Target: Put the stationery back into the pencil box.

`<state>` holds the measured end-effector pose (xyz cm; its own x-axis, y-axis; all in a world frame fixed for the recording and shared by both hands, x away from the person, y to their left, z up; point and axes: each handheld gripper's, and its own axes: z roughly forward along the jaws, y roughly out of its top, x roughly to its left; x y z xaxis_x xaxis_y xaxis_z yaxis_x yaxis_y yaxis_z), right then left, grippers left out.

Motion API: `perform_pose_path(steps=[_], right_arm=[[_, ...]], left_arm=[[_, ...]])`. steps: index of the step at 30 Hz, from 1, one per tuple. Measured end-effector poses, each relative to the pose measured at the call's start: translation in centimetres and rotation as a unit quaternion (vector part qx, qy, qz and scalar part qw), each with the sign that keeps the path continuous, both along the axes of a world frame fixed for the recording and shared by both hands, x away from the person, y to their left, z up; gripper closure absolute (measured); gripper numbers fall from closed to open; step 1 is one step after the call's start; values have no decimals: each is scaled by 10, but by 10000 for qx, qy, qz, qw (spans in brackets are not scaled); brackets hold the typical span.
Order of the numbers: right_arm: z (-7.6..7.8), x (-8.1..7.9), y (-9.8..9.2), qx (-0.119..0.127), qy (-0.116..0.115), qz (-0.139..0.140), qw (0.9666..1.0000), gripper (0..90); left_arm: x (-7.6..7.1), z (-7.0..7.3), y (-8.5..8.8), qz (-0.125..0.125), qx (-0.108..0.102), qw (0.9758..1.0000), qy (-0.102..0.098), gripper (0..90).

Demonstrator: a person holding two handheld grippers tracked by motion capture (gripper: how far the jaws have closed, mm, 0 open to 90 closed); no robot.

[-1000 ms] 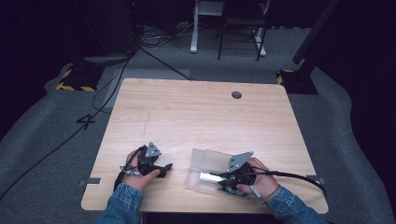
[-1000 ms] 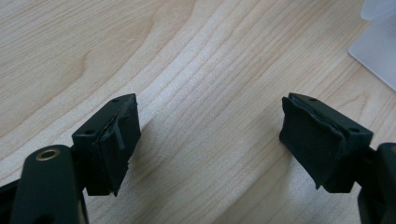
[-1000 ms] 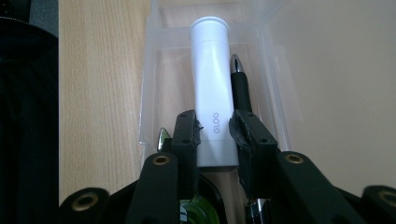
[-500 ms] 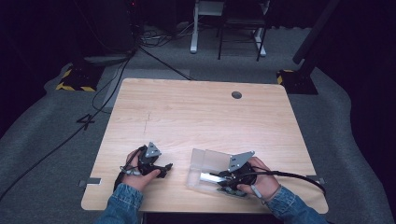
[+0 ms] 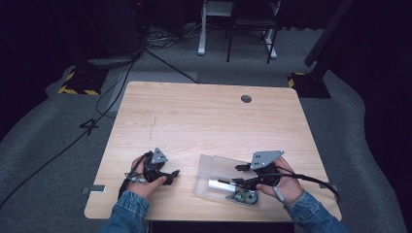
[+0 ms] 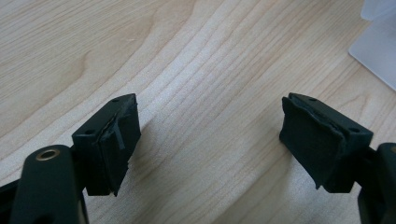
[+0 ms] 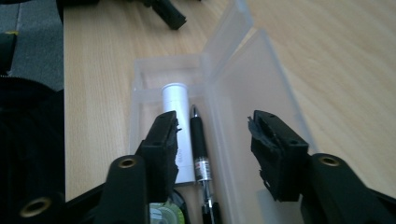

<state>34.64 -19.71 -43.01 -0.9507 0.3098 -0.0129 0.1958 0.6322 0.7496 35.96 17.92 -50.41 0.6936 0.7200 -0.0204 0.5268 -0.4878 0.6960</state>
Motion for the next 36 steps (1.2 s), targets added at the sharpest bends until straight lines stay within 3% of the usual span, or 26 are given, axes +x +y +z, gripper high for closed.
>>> perform_pose_path(steps=[2,8,19,24,36], right_arm=[[10,1,-9,95,-132,-127,9998,470],[23,5,-26,307,-235,-409,9984,405],[35,23,-67,273,-322,-1072,9933,304],[31,34,-90,160,-408,-1469,9882,275],[9,54,-131,106,-227,-2224,9746,267]], left_arm=[[0,0,0,-2,0,10000,1,200],[0,0,1,62,-4,10000,16,199],[-1,0,12,242,-12,9997,-8,199],[1,0,14,221,-12,9998,7,197],[4,0,18,223,-15,9998,9,197]])
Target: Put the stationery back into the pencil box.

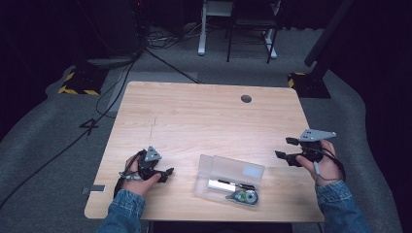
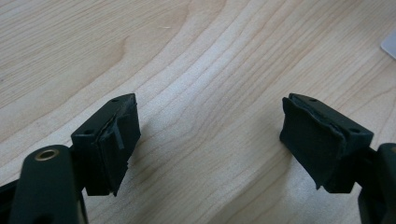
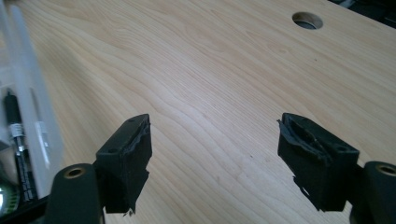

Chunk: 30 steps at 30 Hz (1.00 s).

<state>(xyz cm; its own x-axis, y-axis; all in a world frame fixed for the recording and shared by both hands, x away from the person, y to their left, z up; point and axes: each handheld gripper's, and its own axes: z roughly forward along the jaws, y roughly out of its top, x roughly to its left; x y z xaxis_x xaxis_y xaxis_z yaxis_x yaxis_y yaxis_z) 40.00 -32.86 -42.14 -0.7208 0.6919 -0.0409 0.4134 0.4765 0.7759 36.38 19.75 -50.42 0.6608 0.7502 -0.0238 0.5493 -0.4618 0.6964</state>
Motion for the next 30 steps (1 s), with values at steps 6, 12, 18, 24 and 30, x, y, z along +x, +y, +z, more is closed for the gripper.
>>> perform_pose_path(steps=[6,12,18,24,30], right_arm=[[-16,9,-15,13,83,-268,9996,260],[-33,17,-27,-67,140,-445,9989,236],[-48,22,-32,34,169,-520,9985,219],[-70,28,-31,242,243,-768,9965,183],[-76,30,-29,164,217,-808,9964,176]], left_arm=[[1,0,2,34,26,10000,-13,197],[1,0,2,63,4,10000,-10,198],[1,0,2,87,13,10000,-9,190],[1,0,2,107,20,9999,0,185],[1,0,2,108,22,9999,2,185]])
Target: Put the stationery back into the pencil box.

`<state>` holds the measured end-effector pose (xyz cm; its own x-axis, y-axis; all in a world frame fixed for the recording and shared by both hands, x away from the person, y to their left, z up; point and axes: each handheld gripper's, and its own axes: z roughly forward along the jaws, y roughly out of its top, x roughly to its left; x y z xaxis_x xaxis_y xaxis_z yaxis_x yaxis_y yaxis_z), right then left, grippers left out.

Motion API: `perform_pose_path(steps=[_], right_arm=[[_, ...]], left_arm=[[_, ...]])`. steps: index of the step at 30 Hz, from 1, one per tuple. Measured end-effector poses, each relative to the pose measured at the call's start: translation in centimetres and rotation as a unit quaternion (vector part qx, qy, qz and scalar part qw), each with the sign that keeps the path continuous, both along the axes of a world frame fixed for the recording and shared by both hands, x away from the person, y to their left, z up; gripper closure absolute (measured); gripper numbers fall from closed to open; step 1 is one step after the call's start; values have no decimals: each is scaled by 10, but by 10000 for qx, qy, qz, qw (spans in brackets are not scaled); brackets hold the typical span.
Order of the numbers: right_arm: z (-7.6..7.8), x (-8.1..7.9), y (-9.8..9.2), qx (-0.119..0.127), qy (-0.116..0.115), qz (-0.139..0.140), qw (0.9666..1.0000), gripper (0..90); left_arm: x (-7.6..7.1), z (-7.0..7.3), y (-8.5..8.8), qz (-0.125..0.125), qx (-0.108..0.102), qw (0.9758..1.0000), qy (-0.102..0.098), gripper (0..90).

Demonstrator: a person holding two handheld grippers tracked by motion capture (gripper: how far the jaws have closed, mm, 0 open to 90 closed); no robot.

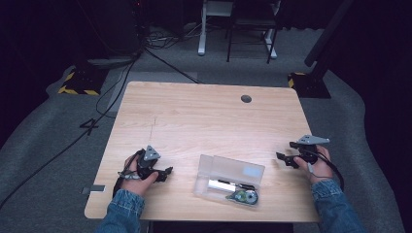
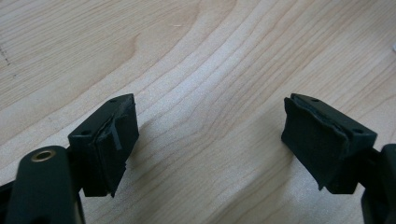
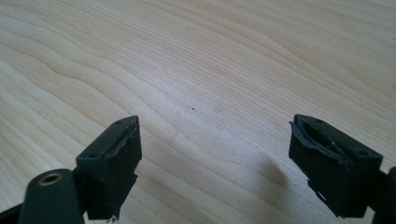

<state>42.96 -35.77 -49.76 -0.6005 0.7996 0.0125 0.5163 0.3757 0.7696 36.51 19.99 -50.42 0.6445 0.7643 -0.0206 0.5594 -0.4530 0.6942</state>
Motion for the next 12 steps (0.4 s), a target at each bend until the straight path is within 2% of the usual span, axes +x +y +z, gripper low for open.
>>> perform_pose_path(steps=[5,7,12], right_arm=[[-4,1,1,-56,55,24,10000,168],[-6,1,2,-114,166,63,9998,162],[-7,2,4,-226,164,107,9996,143]], left_arm=[[0,0,0,0,1,10000,-1,185],[0,0,0,-2,7,10000,-5,184],[0,0,0,0,3,10000,-2,184]])
